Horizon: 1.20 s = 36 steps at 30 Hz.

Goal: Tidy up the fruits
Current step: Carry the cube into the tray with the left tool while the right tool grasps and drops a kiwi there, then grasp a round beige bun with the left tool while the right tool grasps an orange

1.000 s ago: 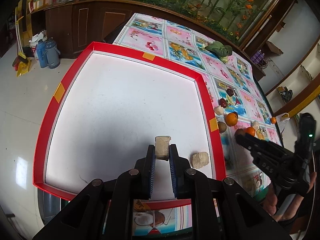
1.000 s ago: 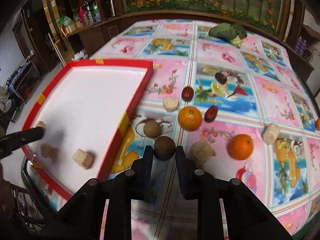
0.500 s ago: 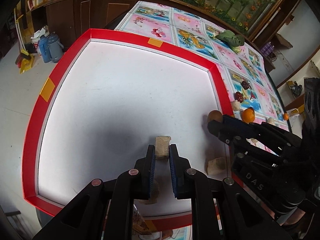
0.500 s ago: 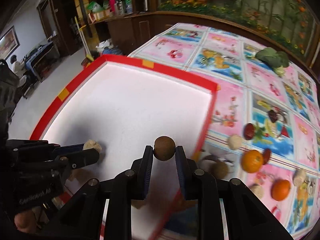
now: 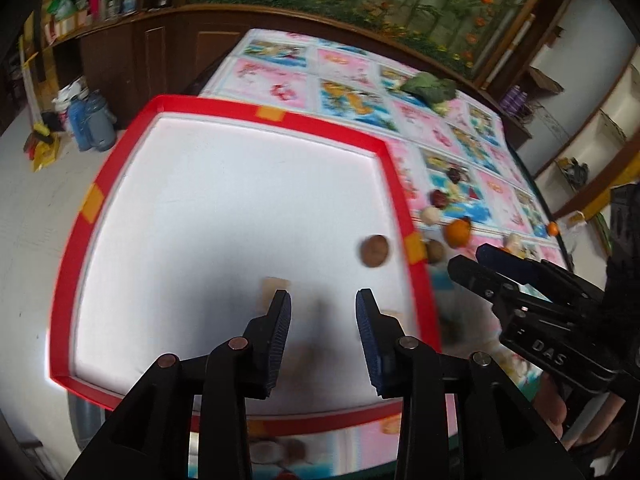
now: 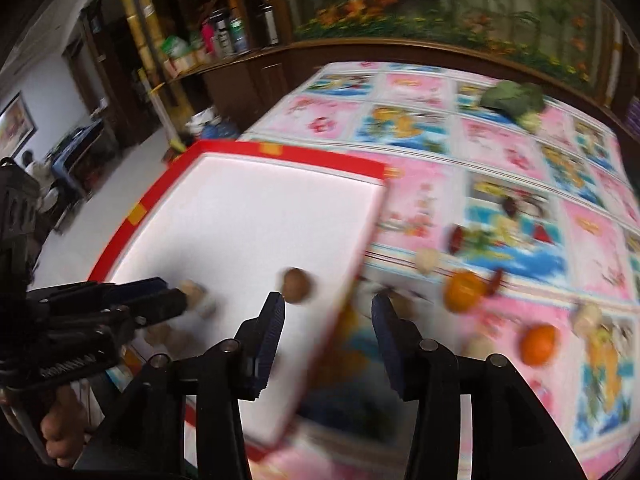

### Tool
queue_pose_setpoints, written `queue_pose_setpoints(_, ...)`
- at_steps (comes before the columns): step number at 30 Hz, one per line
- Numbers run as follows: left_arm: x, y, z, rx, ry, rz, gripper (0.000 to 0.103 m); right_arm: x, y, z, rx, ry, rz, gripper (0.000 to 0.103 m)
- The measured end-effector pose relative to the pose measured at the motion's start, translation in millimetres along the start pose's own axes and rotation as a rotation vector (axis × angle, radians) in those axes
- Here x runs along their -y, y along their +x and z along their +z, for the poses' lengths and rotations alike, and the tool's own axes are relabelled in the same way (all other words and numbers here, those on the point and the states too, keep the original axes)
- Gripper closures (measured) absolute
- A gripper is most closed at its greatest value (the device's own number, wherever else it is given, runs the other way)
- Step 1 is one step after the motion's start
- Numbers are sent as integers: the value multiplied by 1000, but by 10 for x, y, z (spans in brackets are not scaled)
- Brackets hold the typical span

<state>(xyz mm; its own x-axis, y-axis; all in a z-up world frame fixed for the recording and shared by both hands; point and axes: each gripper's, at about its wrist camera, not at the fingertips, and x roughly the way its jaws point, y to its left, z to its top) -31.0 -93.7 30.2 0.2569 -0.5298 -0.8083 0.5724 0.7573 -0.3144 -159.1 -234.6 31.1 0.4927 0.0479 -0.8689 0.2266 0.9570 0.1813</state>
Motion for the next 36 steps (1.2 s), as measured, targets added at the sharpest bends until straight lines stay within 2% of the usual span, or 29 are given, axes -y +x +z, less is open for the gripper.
queue_pose_setpoints(4,290,0,-63,-16,60,-53,67,361,-125,-180,-17,72,-87,50)
queue_pose_setpoints(8,530,84,-105,-40,108,-83,67,741,-181,-405,-46,158,-120,50)
queue_pose_setpoints(14,753,218,-63,-64,145,-90,67,1041,-301,-608,-36,222,-125,50)
queue_pose_setpoints(20,844,271,-67,-73,142,-79,67,1143,-338,-579,-10,238,-122,50)
queue_pose_setpoints(28,914,281,-77,-75,142,-76,67,1236,-110,-364,-23,231,-149,51)
queue_pose_setpoints(30,932,286,-76,-75,142,-81,67,1238,-23,-317,-33,217,-174,55)
queue_pose_setpoints(31,933,296,-72,-77,143,-85,67,1234,25,-302,-42,207,-203,64)
queue_pose_setpoints(32,953,312,-69,-81,145,-89,67,1233,52,-299,-46,201,-232,69)
queue_pose_setpoints(36,1099,412,-33,-102,180,-114,67,1285,-17,-376,-35,219,-210,70)
